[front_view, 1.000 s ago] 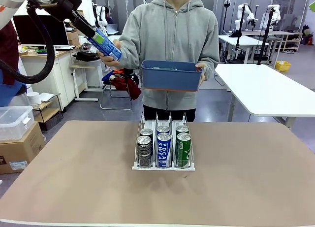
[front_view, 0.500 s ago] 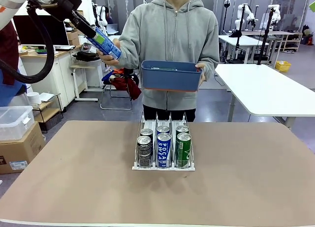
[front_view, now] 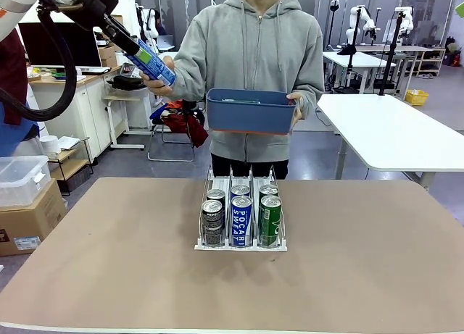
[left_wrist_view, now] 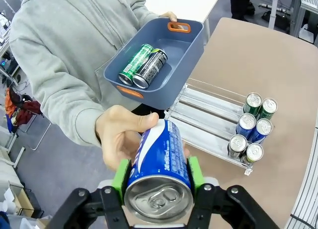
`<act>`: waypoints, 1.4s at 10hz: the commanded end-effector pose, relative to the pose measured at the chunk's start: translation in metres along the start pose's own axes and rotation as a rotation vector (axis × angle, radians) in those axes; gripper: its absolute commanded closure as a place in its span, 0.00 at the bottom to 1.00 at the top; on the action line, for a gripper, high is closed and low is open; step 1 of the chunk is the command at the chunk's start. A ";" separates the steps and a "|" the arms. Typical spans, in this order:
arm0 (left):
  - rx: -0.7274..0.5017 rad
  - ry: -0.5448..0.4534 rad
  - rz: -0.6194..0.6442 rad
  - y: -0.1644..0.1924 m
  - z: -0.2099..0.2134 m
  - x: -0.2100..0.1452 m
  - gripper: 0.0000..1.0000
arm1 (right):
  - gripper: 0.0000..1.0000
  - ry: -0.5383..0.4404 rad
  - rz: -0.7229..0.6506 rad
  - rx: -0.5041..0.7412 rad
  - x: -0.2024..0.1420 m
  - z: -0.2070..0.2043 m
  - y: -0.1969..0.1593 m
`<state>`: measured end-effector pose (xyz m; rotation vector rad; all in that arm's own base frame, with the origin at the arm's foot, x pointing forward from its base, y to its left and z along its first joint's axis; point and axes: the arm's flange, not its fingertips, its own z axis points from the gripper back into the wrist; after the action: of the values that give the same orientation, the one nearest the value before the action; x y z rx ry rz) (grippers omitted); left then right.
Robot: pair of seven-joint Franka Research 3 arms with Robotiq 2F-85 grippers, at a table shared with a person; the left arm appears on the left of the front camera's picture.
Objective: Fill the beverage cans into the dispenser.
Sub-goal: Pick up the Ionic drink handed by the human, then place the picked Ionic drink in the line of the Automatic Can Dispenser with the same cans.
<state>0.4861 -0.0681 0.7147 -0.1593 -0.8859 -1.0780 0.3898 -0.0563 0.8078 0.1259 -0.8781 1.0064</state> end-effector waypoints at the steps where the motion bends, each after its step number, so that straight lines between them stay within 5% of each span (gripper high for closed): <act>1: 0.023 0.025 0.012 0.001 0.002 -0.001 1.00 | 0.00 -0.005 0.004 0.007 -0.001 0.000 0.001; 14: 0.002 0.004 -0.003 0.000 0.000 0.000 1.00 | 0.00 -0.005 0.004 0.007 -0.001 0.000 0.001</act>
<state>0.4861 -0.0684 0.7146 -0.1554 -0.8822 -1.0813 0.3898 -0.0563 0.8078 0.1259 -0.8781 1.0064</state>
